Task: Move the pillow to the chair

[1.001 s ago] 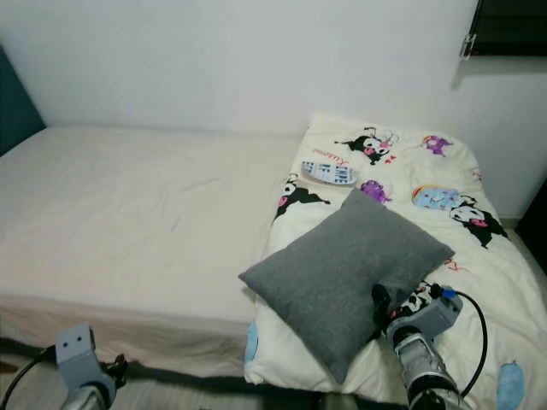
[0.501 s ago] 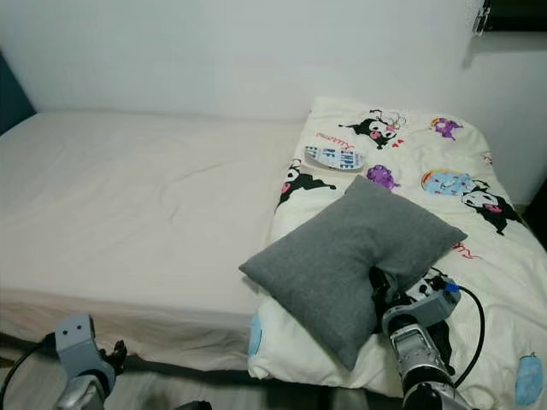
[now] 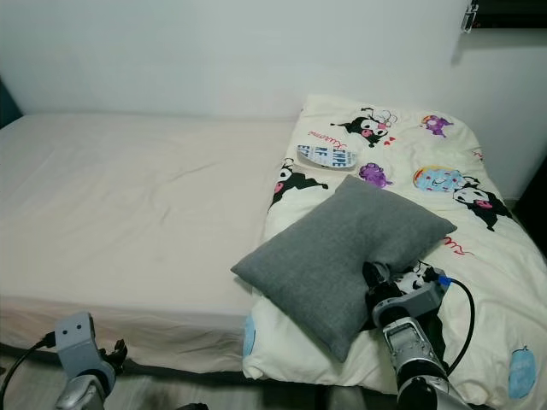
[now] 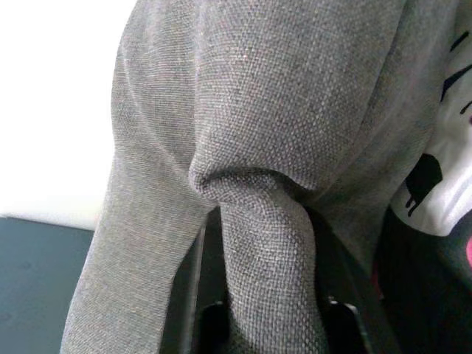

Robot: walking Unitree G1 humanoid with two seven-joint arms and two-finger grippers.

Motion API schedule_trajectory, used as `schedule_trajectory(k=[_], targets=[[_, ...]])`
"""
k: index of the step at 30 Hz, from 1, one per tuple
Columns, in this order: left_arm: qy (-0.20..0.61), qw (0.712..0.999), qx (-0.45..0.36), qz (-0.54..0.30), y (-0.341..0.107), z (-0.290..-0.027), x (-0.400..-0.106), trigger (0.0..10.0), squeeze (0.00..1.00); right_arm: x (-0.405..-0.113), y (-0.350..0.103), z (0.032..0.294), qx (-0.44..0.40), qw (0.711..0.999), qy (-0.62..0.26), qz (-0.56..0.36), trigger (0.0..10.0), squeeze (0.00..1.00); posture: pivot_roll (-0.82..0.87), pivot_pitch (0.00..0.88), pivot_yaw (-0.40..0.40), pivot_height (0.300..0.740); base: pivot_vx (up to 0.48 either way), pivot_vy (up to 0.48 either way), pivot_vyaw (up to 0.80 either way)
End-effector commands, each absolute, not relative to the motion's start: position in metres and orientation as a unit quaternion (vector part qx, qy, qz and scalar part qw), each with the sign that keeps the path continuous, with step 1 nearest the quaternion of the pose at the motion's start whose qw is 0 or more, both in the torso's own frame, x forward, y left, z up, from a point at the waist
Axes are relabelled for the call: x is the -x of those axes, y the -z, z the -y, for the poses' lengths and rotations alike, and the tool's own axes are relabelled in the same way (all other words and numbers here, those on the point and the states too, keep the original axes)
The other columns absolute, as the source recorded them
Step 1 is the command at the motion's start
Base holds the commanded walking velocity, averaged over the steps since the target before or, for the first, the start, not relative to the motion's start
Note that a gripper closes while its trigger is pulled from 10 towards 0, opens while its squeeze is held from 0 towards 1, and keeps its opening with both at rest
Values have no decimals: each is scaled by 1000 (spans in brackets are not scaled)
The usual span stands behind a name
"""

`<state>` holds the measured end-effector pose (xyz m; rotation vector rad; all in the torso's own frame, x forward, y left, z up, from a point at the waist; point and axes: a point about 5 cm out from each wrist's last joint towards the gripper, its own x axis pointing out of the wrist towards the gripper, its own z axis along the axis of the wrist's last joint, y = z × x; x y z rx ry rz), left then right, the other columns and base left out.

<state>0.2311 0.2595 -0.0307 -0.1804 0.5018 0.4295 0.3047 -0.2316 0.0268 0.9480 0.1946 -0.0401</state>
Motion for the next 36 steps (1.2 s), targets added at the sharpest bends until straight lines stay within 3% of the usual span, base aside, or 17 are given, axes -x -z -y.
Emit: schedule_trajectory(k=[1, 6, 10, 18, 28, 36], targets=[[-220, 941, 86, -241, 28, -263, -232, 10000, 0, -310, -28, 217, -432, 894, -5, -117, 0, 0, 70, 0, 37, 561, 0, 0, 0], [-230, 939, 87, -239, 27, -266, -232, 10000, 0, -316, -34, 213, -426, 898, -25, -111, 0, 0, 66, 0, 41, 561, 0, 0, 0], [-271, 921, 60, -273, 30, -279, -224, 10000, 0, -329, -57, 200, -469, 874, -115, -49, 0, 0, 70, 0, 44, 571, 0, 0, 0], [-298, 900, 54, -313, 40, -283, -209, 10000, 0, -348, -95, 178, -465, 856, -226, 15, 0, 0, 79, 0, 43, 601, -227, 0, 0], [-279, 904, 67, -317, 46, -273, -207, 10000, 0, -356, -115, 162, -447, 847, -284, 36, 0, 0, 84, 0, 42, 641, 0, 0, 0], [-261, 906, 76, -325, 50, -263, -207, 10000, 0, -348, -101, 151, -438, 849, -296, 7, 0, 0, 88, 0, 43, 671, 0, 0, 0]])
